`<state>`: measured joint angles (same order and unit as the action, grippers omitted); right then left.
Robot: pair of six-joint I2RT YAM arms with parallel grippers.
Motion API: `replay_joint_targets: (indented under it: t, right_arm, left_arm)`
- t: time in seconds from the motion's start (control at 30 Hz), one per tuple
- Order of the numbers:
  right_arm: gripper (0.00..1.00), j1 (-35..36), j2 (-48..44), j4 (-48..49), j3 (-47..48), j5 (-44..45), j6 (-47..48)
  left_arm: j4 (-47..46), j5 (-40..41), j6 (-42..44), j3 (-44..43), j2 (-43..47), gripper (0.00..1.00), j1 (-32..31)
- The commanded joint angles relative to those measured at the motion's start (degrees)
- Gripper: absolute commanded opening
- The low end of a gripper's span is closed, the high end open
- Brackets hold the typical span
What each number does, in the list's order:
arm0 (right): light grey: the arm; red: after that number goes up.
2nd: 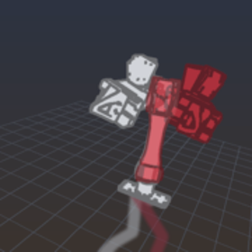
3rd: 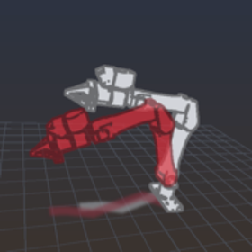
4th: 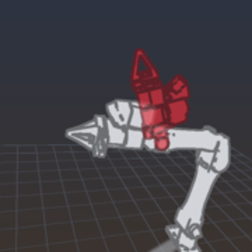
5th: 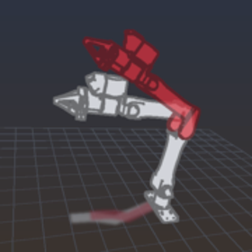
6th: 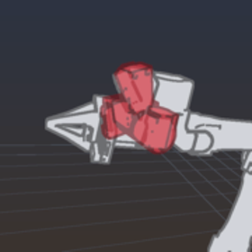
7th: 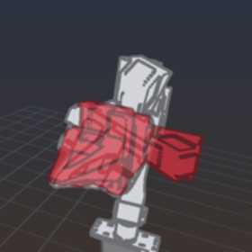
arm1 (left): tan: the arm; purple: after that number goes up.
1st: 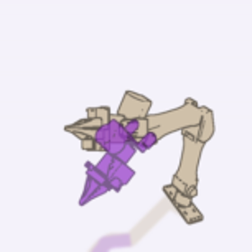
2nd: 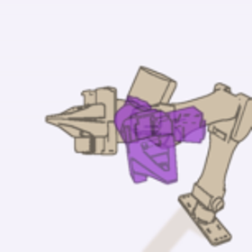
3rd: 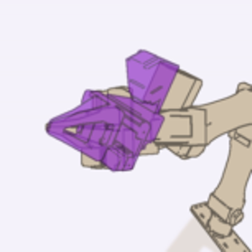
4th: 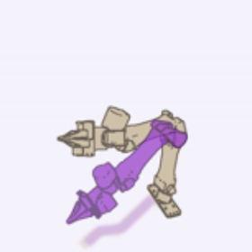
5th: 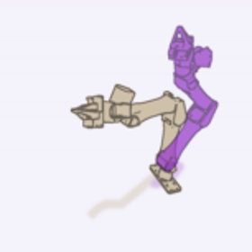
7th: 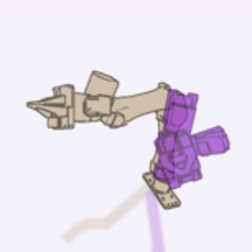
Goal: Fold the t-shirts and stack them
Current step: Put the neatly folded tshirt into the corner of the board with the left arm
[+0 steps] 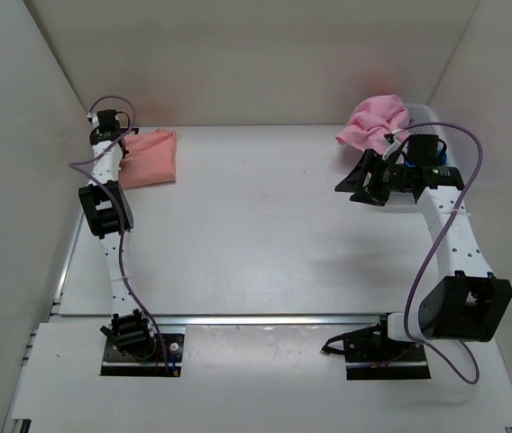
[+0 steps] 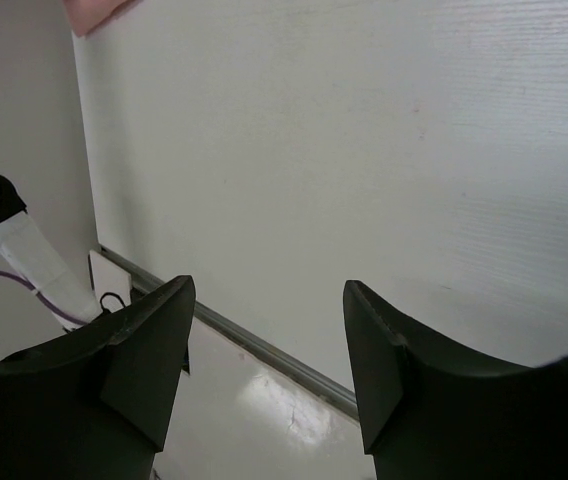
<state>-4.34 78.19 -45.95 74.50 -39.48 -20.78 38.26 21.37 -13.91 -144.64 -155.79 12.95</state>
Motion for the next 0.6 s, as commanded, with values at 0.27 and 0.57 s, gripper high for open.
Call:
replay_joint_targets:
  t: [0.27, 0.57]
  right_arm:
    - [0.58, 2.1, -2.9, 0.2, -2.1, -0.8, 0.1]
    - [0.58, 3.6, -4.0, 2.1, -4.6, -2.5, -1.8]
  left_arm:
    - [-11.5, -2.5, 0.0, -2.2, 2.2, 0.07, 1.2]
    - [-13.0, -7.9, -2.3, -1.9, 3.2, 0.43, 3.0]
